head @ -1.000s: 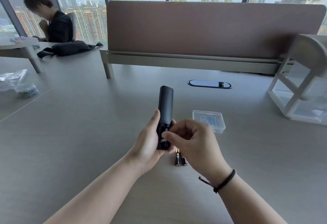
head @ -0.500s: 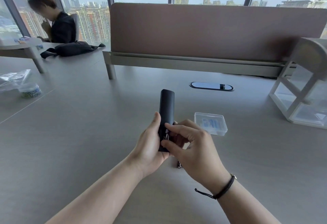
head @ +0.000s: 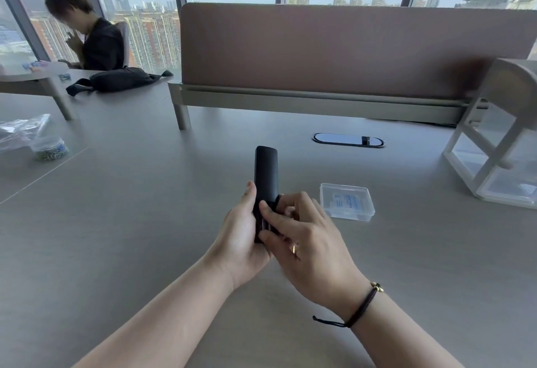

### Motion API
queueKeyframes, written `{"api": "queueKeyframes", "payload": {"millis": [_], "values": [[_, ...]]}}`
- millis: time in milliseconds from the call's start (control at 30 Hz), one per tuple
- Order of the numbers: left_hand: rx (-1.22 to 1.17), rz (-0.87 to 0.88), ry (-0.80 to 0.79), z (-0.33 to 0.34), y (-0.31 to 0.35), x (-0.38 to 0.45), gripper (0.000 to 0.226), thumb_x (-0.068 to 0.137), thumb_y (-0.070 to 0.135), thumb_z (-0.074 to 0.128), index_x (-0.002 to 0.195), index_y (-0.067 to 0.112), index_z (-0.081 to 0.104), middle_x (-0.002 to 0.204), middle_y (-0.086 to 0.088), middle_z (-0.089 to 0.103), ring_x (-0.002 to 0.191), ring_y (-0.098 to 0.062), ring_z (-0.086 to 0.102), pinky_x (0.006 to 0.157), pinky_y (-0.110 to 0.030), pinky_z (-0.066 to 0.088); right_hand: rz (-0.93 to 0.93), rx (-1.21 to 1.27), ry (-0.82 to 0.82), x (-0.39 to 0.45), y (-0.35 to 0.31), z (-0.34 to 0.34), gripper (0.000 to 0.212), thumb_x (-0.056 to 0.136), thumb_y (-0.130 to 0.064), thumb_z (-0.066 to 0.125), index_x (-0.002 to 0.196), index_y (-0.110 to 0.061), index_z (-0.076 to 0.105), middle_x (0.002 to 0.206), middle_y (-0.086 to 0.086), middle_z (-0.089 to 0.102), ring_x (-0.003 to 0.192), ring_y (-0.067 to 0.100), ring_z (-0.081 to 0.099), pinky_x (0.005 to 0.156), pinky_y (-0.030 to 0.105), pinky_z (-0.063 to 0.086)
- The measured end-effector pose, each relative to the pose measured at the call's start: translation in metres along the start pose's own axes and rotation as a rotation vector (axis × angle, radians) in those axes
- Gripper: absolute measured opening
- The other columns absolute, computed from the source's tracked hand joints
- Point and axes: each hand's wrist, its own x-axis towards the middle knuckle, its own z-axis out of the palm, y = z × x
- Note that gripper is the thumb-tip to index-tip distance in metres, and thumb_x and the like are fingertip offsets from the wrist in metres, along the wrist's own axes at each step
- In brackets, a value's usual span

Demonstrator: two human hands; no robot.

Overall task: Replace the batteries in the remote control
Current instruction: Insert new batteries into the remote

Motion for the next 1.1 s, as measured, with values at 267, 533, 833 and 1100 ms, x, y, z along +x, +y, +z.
{"api": "queueKeyframes", "payload": {"millis": [267,533,833,1100], "values": [[0.071,0.228,0.043,-0.014,0.021,0.010,0.058,0.095,0.062,0.035,0.080,0.011,0.057,0.061,-0.005,0.041,0.049,-0.020,0.036,0.049,-0.030,0.027,0.396,0.290,0.214,0.007,0.034,-0.012,0.025,0.092,-0.009,0.066,0.092,-0.032,0.078,0.081,-0.011,0.064,0.062,0.005,0.051,0.059,0.016,0.036],[0.103,0.212,0.112,-0.018,0.019,0.016,0.041,0.095,0.046,0.048,0.079,0.009,0.055,0.057,-0.005,0.041,0.048,-0.020,0.036,0.046,-0.028,0.027,0.474,-0.023,-0.179,0.007,0.039,0.005,0.027,0.083,-0.055,0.066,0.105,-0.041,0.073,0.107,-0.018,0.064,0.108,0.009,0.050,0.085,0.027,0.042],[0.123,0.225,0.105,-0.017,0.018,0.019,0.017,0.096,0.020,0.051,0.092,0.004,0.056,0.060,-0.007,0.046,0.047,-0.020,0.043,0.043,-0.028,0.034,0.458,-0.078,-0.294,0.021,0.037,0.007,0.038,0.075,-0.068,0.064,0.108,-0.049,0.071,0.111,-0.019,0.057,0.102,0.004,0.059,0.084,0.031,0.050],[0.136,0.246,0.076,-0.011,0.015,0.015,0.011,0.099,0.013,0.049,0.100,0.003,0.052,0.064,-0.009,0.049,0.047,-0.019,0.046,0.042,-0.027,0.036,0.524,-0.118,-0.180,0.018,0.035,0.012,0.040,0.067,-0.057,0.075,0.100,-0.035,0.072,0.105,-0.017,0.066,0.101,0.008,0.061,0.075,0.027,0.048]]}}
